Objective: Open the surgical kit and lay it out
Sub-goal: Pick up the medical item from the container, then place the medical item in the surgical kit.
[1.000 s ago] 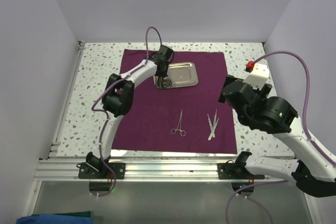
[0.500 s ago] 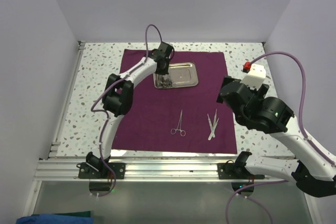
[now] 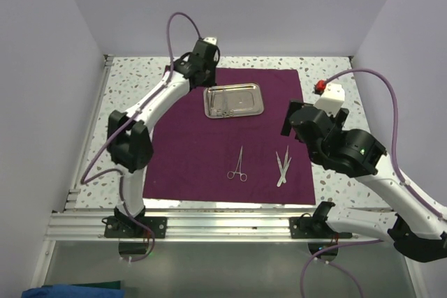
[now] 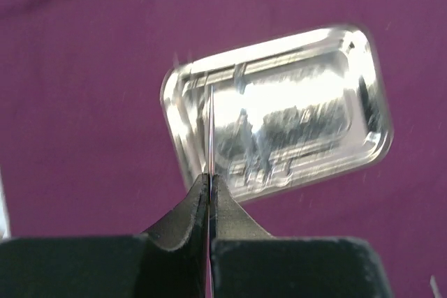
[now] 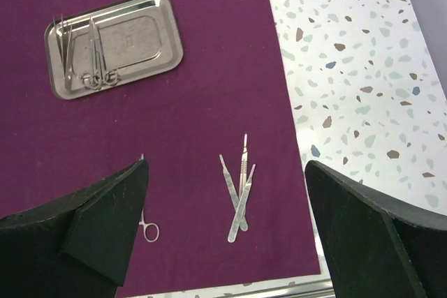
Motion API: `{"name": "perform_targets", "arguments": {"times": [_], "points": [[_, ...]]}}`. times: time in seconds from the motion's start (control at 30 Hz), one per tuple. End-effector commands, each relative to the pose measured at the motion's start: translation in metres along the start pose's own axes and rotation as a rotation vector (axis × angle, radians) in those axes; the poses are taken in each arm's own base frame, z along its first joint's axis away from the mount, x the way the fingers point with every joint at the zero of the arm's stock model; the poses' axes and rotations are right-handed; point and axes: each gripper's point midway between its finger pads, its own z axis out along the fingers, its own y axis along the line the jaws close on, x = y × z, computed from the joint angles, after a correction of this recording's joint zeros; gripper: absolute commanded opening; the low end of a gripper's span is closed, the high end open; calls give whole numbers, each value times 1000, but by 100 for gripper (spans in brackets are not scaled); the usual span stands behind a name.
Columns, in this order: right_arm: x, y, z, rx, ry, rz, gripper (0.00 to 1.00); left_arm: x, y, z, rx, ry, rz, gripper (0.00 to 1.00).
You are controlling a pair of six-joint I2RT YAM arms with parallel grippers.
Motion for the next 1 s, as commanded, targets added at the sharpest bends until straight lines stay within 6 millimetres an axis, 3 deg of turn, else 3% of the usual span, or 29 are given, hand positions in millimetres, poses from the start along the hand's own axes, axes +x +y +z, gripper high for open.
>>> {"name": "perform_targets", "arguments": {"times": [0.0, 0.03, 0.07, 0.1, 0.13, 0.2, 0.23, 0.33, 0.43, 0.63, 0.83, 0.97], "points": [[-1, 12, 3, -41, -4, 6, 98, 32, 17, -44, -12, 35, -35, 0], [3, 14, 4, -46, 6, -3, 98, 71, 24, -40, -13, 98, -24, 0], [5, 15, 5, -51, 10, -7, 98, 71, 25, -63, 8, 66, -36, 0], [6, 18, 6, -60, 14, -13, 98, 86, 28, -68, 4, 80, -50, 0], [11, 20, 7, -70, 30, -23, 98, 122, 37, -69, -10, 141, -46, 0], [17, 26, 10, -87, 45, -32, 98, 139, 40, -90, 2, 129, -77, 0], [22, 29, 12, -93, 60, -42, 98, 166, 47, -91, -9, 169, -77, 0], [33, 43, 17, -128, 100, -55, 98, 191, 51, -110, 10, 164, -122, 0], [38, 64, 20, -181, 138, -78, 98, 213, 50, -111, 21, 160, -143, 0], [40, 72, 21, -202, 158, -100, 98, 218, 50, -93, -12, 183, -129, 0], [39, 53, 19, -152, 141, -107, 98, 235, 51, -79, -42, 251, -96, 36], [38, 35, 17, -108, 117, -103, 98, 216, 47, -84, -40, 230, -82, 53]]}}
